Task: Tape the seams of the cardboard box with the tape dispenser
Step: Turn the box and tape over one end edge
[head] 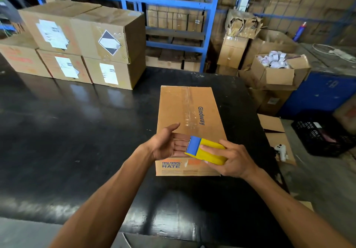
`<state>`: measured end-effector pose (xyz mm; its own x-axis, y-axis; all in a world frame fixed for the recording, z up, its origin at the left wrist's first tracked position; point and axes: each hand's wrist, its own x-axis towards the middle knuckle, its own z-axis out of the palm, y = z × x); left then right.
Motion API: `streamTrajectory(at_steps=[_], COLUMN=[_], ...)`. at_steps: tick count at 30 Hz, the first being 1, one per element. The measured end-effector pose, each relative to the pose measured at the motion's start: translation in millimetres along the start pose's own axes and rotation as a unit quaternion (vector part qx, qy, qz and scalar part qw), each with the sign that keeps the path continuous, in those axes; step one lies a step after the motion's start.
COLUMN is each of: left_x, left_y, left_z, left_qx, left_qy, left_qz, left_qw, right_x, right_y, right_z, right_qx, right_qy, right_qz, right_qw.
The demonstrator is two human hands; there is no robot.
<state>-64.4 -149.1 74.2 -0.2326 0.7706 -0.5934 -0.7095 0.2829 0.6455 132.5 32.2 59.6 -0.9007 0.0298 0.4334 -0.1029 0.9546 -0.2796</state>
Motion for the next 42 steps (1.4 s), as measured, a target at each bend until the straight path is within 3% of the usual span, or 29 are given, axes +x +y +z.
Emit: streamTrajectory(at_steps=[13, 18, 21, 28, 35, 42], left_x=[-11, -4, -2, -5, -5, 5], left_y=[-17, -20, -22, -38, -93, -99], left_z=[-5, 5, 18, -2, 6, 3], left_qx=[0.01, 0.036, 0.107, 0.16, 0.293, 0.29], left_qy=[0.005, 0.082, 0.184, 0.317, 0.473, 0.522], left_qz=[0.057, 0.099, 0.141, 0.179, 0.282, 0.288], left_qw=[0.998, 0.991, 0.967, 0.917, 0.782, 0.748], right_x=[1, 6, 9, -2, -4, 20], right_y=[-13, -6, 0, 45, 53, 29], right_z=[5, 0, -4, -38, -27, -17], right_qx=[0.087, 0.102, 0.098, 0.029, -0.039, -0.142], right_qy=[0.028, -0.013, -0.055, -0.174, -0.21, -0.272], right_qz=[0.015, 0.031, 0.051, 0.036, -0.029, -0.026], right_qw=[0.996, 0.994, 0.992, 0.984, 0.976, 0.951])
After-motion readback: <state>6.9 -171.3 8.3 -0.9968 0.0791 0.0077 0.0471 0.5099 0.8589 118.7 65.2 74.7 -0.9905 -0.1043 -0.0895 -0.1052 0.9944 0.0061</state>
